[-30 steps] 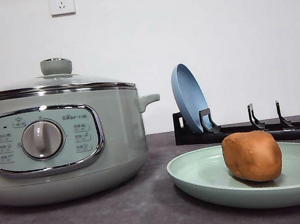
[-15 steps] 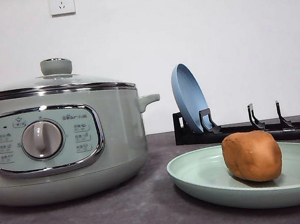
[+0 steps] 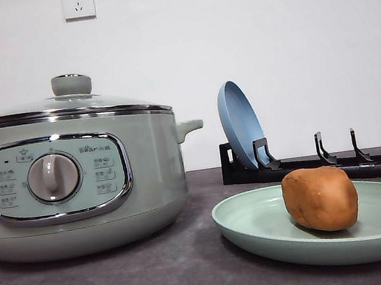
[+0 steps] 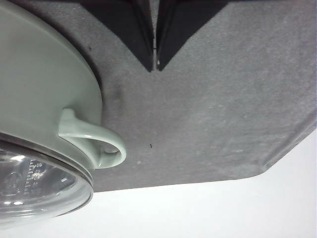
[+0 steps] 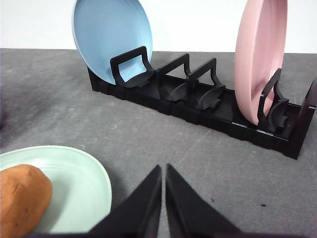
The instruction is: Transfer potato from steamer to green plate
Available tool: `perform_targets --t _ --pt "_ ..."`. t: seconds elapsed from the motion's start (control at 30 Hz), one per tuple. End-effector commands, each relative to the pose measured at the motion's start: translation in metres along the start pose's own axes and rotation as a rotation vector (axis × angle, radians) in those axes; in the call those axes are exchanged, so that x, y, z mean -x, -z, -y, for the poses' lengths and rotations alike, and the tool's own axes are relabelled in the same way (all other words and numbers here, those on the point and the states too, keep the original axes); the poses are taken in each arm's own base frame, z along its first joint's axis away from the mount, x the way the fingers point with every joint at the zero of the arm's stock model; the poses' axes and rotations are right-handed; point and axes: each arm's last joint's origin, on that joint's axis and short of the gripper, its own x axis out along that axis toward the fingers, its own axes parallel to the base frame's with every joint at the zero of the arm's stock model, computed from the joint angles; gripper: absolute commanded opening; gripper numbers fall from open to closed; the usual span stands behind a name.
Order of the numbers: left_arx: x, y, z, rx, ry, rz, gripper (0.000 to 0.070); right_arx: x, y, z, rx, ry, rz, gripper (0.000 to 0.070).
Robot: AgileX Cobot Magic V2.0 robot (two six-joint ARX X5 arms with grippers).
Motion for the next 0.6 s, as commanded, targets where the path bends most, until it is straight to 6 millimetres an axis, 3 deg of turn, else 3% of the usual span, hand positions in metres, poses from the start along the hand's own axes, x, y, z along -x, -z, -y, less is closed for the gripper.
perform_targets --t 0.0,0.57 --pt "-0.0020 0.0073 0.0005 0.007 -0.004 -0.027 0.0000 -0.0003 0.0013 0.0003 -0.002 0.002 -0.003 0.0000" --pt "-0.0020 0.0073 0.0005 0.007 -0.004 -0.027 0.0000 -0.0003 0.0013 0.0003 -0.002 0.001 -0.003 0.0000"
